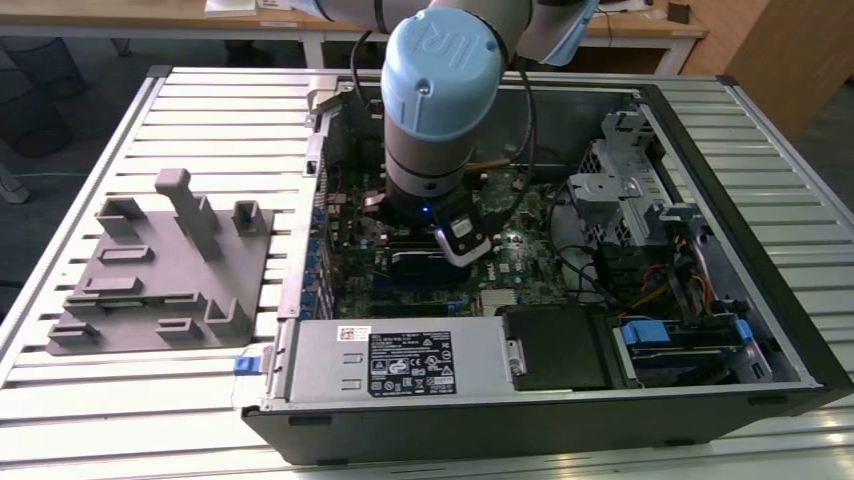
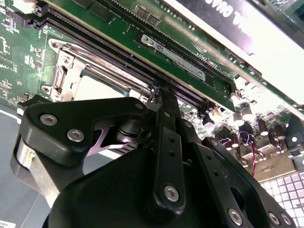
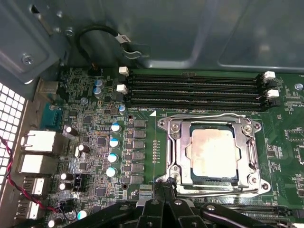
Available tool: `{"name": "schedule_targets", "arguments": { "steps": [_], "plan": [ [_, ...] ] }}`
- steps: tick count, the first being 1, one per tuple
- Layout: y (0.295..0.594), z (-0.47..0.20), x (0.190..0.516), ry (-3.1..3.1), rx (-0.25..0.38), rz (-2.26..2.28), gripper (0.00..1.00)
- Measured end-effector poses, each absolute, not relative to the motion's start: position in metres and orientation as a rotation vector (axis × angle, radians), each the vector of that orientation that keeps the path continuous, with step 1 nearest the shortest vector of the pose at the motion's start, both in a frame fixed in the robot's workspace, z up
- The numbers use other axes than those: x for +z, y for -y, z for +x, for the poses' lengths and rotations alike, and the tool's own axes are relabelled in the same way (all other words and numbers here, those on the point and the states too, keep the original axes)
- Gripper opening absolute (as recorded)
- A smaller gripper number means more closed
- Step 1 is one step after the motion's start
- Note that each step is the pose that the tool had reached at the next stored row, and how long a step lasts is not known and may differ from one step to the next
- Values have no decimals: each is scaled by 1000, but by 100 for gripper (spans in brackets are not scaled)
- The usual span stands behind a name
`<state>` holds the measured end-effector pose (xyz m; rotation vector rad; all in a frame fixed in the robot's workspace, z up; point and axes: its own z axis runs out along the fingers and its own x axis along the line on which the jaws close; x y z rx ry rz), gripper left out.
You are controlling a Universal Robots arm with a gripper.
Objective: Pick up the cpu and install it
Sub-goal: 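Install the second cpu locking lever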
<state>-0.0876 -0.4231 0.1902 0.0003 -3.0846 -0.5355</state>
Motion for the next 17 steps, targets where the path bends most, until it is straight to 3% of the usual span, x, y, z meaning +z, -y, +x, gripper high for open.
{"name": "schedule_targets", "arguments": {
  "steps": [17],
  "plan": [
    [417,-90,189,3085,-536,0,11]
  ]
}}
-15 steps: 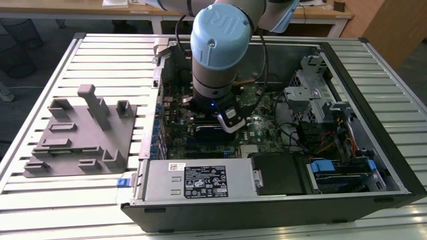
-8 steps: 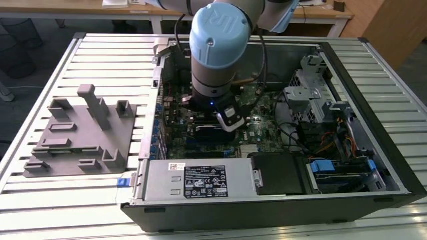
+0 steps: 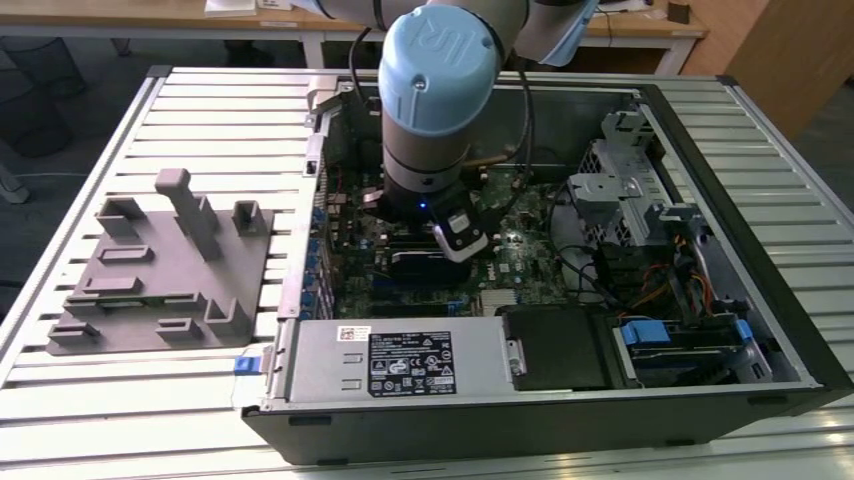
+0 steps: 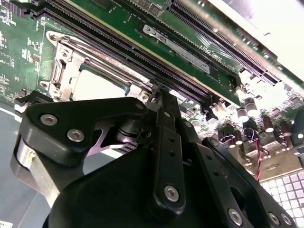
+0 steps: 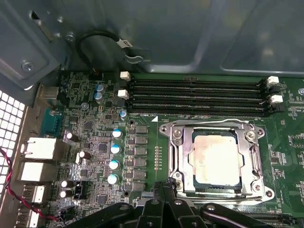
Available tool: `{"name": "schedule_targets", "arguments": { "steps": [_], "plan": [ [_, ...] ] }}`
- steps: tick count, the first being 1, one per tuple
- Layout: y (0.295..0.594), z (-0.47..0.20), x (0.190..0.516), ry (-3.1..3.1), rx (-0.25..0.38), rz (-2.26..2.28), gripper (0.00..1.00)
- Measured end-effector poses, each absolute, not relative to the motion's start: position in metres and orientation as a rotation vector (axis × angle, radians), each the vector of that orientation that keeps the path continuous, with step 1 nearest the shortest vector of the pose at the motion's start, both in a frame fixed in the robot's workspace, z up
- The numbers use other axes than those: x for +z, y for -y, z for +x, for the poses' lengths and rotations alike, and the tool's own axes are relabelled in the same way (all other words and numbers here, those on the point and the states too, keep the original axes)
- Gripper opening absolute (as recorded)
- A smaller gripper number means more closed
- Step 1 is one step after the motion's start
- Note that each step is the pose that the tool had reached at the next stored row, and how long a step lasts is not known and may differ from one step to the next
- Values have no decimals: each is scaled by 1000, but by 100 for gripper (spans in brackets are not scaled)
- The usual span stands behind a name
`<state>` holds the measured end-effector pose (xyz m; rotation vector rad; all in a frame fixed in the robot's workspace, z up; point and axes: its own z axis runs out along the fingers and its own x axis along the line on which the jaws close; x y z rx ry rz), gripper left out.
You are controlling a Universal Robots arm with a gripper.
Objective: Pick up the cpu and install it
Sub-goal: 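Install the second cpu locking lever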
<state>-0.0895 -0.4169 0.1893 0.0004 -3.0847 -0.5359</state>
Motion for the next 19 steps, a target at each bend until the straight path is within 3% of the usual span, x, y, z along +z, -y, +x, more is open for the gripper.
{"name": "schedule_targets", "arguments": {
  "steps": [19],
  "plan": [
    [415,-91,199,3085,-535,0,11]
  ]
}}
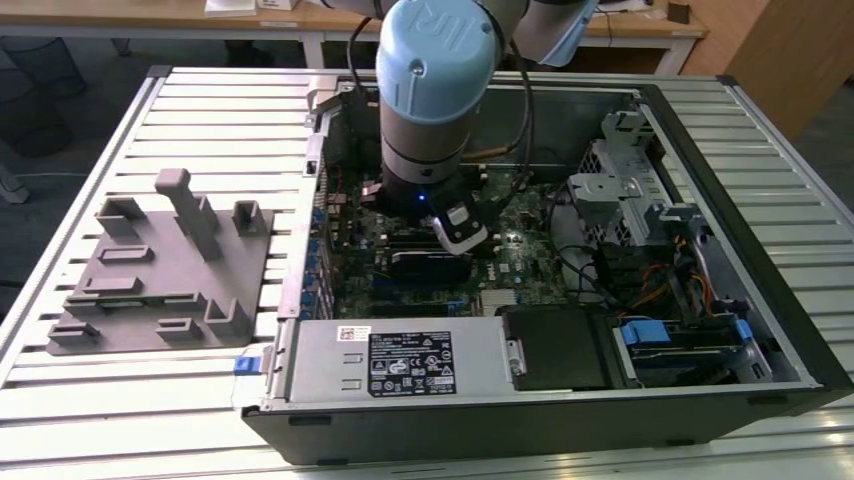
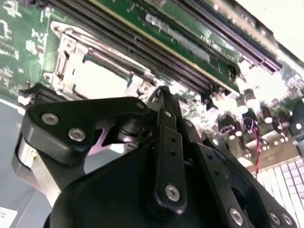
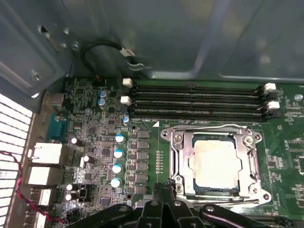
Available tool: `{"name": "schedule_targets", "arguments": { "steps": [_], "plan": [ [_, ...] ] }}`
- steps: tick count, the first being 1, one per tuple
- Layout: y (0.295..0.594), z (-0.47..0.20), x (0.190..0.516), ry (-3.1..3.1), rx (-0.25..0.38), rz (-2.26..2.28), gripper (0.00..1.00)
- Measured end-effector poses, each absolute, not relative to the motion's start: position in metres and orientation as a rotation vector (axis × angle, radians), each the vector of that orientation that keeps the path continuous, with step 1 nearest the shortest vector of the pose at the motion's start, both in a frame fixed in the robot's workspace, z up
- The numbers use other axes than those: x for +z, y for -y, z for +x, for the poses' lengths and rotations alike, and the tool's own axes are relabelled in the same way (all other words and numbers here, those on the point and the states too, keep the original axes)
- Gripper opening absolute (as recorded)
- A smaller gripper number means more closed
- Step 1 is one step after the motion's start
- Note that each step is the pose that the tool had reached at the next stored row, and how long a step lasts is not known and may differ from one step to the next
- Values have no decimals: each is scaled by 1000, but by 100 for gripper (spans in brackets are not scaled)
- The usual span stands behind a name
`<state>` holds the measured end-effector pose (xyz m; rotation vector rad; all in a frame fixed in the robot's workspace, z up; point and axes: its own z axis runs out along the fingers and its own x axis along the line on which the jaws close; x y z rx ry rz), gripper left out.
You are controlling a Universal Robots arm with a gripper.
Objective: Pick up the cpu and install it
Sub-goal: 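Install the second cpu locking lever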
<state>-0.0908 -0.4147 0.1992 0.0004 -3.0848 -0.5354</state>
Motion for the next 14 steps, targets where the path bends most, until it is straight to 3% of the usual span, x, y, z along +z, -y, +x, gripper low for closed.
{"name": "schedule_targets", "arguments": {
  "steps": [14],
  "plan": [
    [415,-91,208,3085,-536,0,11]
  ]
}}
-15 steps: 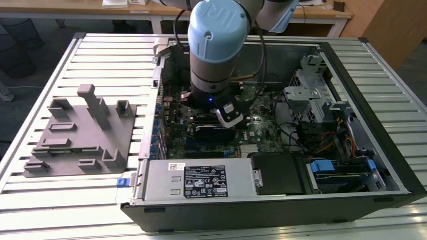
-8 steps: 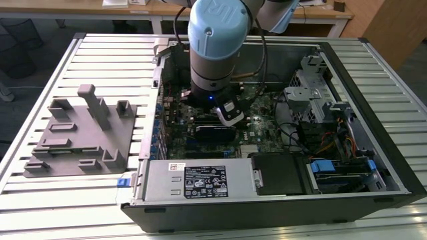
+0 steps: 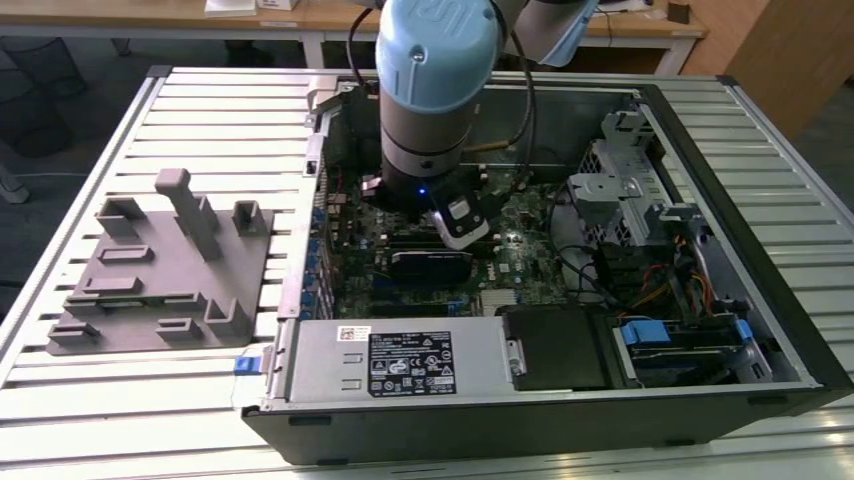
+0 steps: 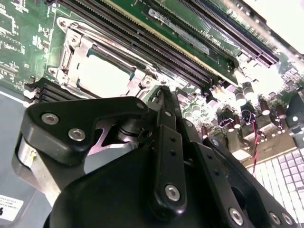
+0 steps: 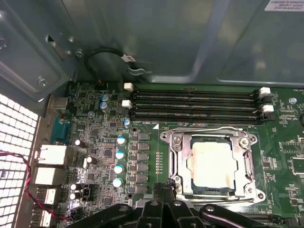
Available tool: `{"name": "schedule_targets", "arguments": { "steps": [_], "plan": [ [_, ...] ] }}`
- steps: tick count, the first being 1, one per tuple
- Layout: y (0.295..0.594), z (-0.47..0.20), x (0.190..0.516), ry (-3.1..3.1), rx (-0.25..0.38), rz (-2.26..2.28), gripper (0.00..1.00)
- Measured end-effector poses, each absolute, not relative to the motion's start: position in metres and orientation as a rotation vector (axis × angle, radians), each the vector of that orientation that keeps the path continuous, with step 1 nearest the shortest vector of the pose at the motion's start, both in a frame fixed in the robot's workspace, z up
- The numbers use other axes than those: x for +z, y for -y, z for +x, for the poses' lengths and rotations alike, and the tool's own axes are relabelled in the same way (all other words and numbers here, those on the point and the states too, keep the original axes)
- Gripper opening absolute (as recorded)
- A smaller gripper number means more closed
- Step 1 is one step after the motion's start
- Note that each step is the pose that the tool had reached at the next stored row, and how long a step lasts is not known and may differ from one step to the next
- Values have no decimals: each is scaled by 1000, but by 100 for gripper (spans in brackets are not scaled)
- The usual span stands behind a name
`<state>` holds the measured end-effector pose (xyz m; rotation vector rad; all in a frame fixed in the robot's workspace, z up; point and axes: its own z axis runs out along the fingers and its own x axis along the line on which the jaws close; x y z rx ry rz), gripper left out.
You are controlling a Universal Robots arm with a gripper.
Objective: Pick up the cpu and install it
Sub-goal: 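Install the second cpu locking lever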
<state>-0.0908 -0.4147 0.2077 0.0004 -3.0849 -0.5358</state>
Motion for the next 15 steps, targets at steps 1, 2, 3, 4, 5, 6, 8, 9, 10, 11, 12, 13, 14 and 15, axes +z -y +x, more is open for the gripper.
{"name": "schedule_targets", "arguments": {
  "steps": [1,2,3,4,5,6,8,9,10,11,12,13,14,15],
  "plan": [
    [415,-91,209,3085,-536,0,11],
    [415,-91,210,3085,-536,0,11],
    [415,-91,211,3085,-536,0,11],
    [415,-91,212,3085,-536,0,11],
    [415,-91,213,3085,-536,0,11],
    [415,-91,214,3085,-536,0,11],
    [415,-91,215,3085,-536,0,11],
    [415,-91,216,3085,-536,0,11],
    [415,-91,216,3085,-536,0,11],
    [415,-91,217,3085,-536,0,11],
    [415,-91,218,3085,-536,0,11],
    [415,-91,219,3085,-536,0,11],
    [415,-91,219,3085,-536,0,11],
    [415,-91,220,3085,-536,0,11]
  ]
}}
